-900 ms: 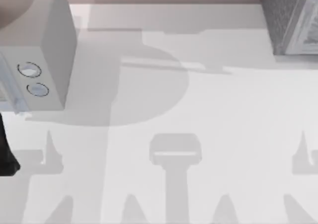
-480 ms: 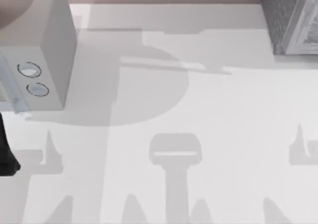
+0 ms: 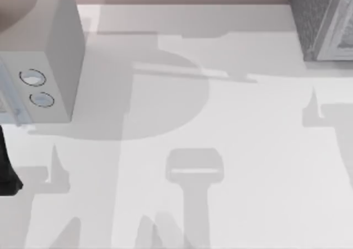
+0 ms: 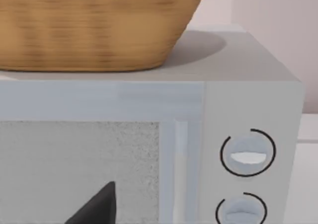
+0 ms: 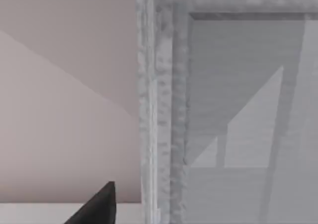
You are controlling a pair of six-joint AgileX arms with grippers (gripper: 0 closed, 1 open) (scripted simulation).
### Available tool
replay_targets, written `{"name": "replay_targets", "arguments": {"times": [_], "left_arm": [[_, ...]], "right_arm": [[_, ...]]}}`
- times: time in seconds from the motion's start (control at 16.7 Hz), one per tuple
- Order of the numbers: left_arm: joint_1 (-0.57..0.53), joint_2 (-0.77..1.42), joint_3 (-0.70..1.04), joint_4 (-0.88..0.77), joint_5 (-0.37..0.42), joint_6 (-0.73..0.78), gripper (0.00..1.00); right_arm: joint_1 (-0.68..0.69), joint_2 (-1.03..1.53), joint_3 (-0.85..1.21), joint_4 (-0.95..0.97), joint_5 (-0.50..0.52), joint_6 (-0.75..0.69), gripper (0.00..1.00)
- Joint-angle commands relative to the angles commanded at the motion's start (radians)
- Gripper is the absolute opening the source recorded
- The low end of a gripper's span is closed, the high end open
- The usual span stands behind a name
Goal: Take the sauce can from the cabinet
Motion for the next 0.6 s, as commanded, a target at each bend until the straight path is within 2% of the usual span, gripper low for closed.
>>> {"name": "replay_targets", "arguments": {"times": [0.36,0.6], "left_arm": [[0.000,0.000,0.000,0.000,0.000,0.000,1.00],[0.000,0.000,0.000,0.000,0.000,0.000,1.00]], "right_arm": [[0.055,0.413,0.558,-0.134,0.062,0.003,1.00],[0.082,0.598,0.816,-0.191,0.088,0.003,1.00]]}}
